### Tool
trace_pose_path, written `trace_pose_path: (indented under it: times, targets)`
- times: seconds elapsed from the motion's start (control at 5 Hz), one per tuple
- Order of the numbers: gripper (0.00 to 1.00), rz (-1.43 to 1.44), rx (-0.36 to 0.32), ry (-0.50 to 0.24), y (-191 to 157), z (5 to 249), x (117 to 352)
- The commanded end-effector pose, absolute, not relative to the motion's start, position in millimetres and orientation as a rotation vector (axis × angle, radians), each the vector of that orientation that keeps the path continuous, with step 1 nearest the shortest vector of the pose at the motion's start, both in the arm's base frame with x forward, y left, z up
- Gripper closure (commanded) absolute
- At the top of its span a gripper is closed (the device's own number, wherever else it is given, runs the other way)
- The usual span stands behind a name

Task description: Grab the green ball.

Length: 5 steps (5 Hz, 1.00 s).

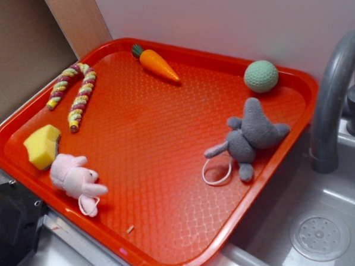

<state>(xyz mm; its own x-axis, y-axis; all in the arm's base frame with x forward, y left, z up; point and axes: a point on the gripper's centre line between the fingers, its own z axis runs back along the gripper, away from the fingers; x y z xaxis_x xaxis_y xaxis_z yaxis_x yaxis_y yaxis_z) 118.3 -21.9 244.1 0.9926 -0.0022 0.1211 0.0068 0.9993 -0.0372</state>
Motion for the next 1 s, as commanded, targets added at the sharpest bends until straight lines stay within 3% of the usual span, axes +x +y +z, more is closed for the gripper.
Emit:
trace_pose_path:
  times: [0.0,0.2,0.4,0.6,0.8]
  targets:
    - [0.0,-0.005,-0.038,-0.121,-21.9,244.1,118.3]
    - [0.0,-0.072,-0.155,-0.189,-53.7,234.9,135.5]
    - [0.0,-0.158,-0.216,-0.228,-88.9,226.1,155.8]
    - [0.0,-0.189,-0.229,-0.247,-123.8,203.8,182.6]
    - [0.0,-0.19,-0.189,-0.298,-151.7,192.1,211.3]
